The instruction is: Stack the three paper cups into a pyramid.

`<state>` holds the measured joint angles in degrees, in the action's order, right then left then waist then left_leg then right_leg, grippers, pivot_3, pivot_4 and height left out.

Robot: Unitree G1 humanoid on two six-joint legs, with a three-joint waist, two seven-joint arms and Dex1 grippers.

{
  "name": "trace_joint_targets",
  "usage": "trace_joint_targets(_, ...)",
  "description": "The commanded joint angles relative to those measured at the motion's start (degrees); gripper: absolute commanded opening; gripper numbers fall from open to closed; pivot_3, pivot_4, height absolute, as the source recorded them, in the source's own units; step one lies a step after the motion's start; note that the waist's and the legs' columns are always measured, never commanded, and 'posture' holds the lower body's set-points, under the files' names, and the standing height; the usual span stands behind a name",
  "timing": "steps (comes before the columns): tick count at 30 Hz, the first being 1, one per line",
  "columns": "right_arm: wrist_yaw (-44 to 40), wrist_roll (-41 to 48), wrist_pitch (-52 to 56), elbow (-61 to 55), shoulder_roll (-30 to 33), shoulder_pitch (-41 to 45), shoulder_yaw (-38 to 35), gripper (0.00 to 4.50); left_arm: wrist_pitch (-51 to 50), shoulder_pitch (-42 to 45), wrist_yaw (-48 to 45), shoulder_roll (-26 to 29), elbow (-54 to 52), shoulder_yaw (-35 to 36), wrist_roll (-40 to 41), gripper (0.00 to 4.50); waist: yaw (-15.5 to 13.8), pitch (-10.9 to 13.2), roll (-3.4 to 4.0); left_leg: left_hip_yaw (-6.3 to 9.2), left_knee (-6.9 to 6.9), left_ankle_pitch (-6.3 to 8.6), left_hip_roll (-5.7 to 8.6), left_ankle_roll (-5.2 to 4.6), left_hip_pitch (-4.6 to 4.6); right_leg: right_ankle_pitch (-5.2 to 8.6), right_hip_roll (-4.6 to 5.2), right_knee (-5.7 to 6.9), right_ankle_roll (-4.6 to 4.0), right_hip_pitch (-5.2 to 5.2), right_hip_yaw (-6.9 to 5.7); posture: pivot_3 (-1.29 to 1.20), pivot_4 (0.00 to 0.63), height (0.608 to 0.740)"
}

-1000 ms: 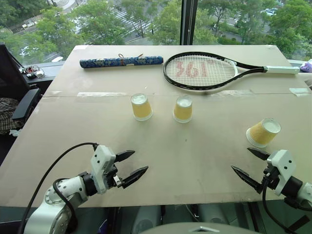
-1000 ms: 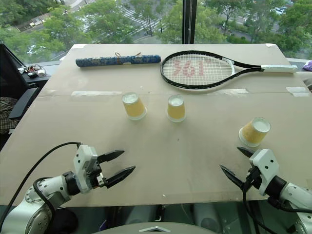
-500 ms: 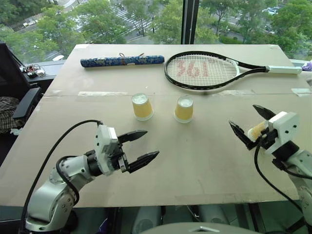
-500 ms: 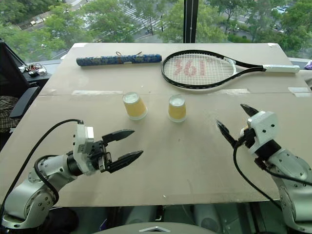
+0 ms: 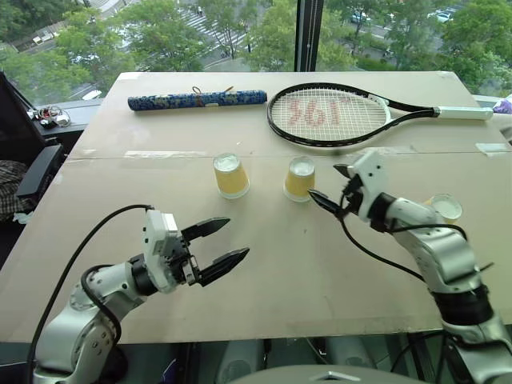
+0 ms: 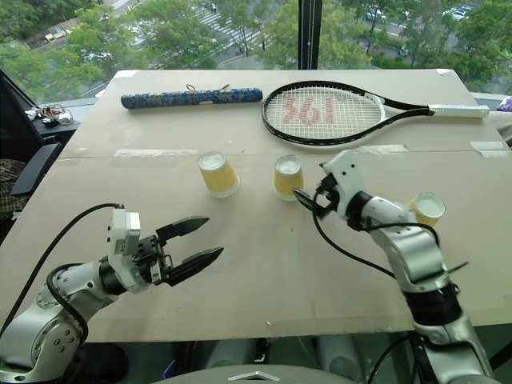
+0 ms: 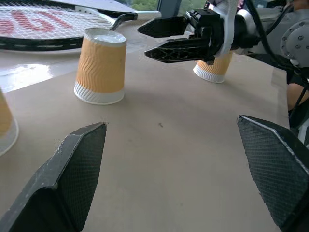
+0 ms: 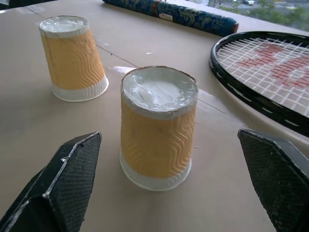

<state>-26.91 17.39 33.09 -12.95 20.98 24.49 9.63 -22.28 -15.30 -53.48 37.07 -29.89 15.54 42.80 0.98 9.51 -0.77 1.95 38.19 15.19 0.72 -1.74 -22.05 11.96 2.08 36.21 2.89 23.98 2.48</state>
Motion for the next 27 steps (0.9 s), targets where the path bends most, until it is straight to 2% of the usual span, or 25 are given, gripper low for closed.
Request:
trace_joint_targets(1,0.01,-2.22,-3.93,5.80,-2.99,4.45,0.58,4.50,1.98,-2.80,-0.26,-0.31,-2.94,2.73,0.48,4.43,0.04,0.00,0.00,0.00,0.00,0.00,0.00,0.00,0.00,0.00,0.01,-0.01,0.00,-0.01,0.00,0.00,0.150,0.740)
trace_joint_targets(9,-2.05,-4.25,-8.31,17.47,-8.57,9.85,0.56,4.50,3.79,-7.99,0.45,-1.38,-5.43,5.20,0.66,4.43,0.00,0.02,0.04,0.05,-0.02,0.01,-0.01,-0.01,0.02,-0.01,0.03,0.02,-0.04,0.00,-0.05,0.00,0.150,0.740)
trace_joint_targets(10,-2.39,-4.41,-8.96,18.41,-8.75,10.16,0.35,3.98,3.90,-8.46,0.35,-1.50,-5.70,5.27,0.63,4.50,-0.04,0.02,0.04,0.04,-0.02,0.00,0.00,-0.01,0.02,-0.02,0.04,0.02,-0.04,-0.01,-0.05,0.00,0.150,0.740)
trace_joint_targets(11,-2.90,-4.62,-9.68,19.16,-8.63,10.47,0.18,3.71,3.97,-8.93,0.29,-1.61,-5.93,5.42,0.64,4.50,0.02,0.03,0.05,0.05,-0.01,0.01,0.00,-0.01,0.02,-0.02,0.04,0.02,-0.04,-0.01,-0.06,0.00,0.150,0.740)
trace_joint_targets(12,-3.47,-4.70,-10.24,19.56,-8.45,10.68,0.03,3.07,4.04,-9.28,0.21,-1.66,-5.99,5.60,0.71,4.50,0.06,0.03,0.05,0.03,-0.02,0.01,0.00,-0.01,0.02,-0.02,0.04,0.02,-0.04,-0.01,-0.04,0.00,0.150,0.740)
trace_joint_targets(14,-5.68,-4.14,-10.80,19.02,-7.58,10.57,-0.25,2.40,4.15,-9.52,0.44,-1.74,-5.88,5.84,0.68,4.50,0.14,0.03,0.05,0.02,-0.02,0.01,0.00,0.00,0.02,-0.02,0.04,0.01,-0.04,-0.01,-0.02,0.00,0.150,0.740)
trace_joint_targets(15,-6.94,-3.73,-10.76,18.20,-6.95,10.26,-0.34,2.22,4.23,-9.54,0.51,-1.75,-5.77,5.89,0.63,4.50,0.13,0.03,0.05,0.02,-0.02,0.01,0.00,0.00,0.02,-0.02,0.04,0.01,-0.04,0.00,-0.03,0.00,0.150,0.740)
trace_joint_targets(21,-17.64,1.41,-7.61,5.58,0.19,4.82,0.48,2.22,4.90,-9.30,0.33,-1.63,-4.71,6.10,0.13,4.50,-0.03,0.05,0.07,0.05,-0.04,0.01,-0.01,-0.01,0.00,-0.01,0.04,-0.02,-0.03,0.00,-0.06,0.00,0.150,0.740)
trace_joint_targets(27,-18.18,1.71,-5.57,-2.31,4.53,-1.10,-0.20,2.22,5.18,-8.00,0.57,-1.68,-3.79,4.91,-0.82,4.50,0.09,0.05,0.07,0.02,-0.04,0.02,-0.02,-0.03,0.02,-0.01,0.07,-0.03,-0.02,-0.01,-0.02,0.00,0.150,0.740)
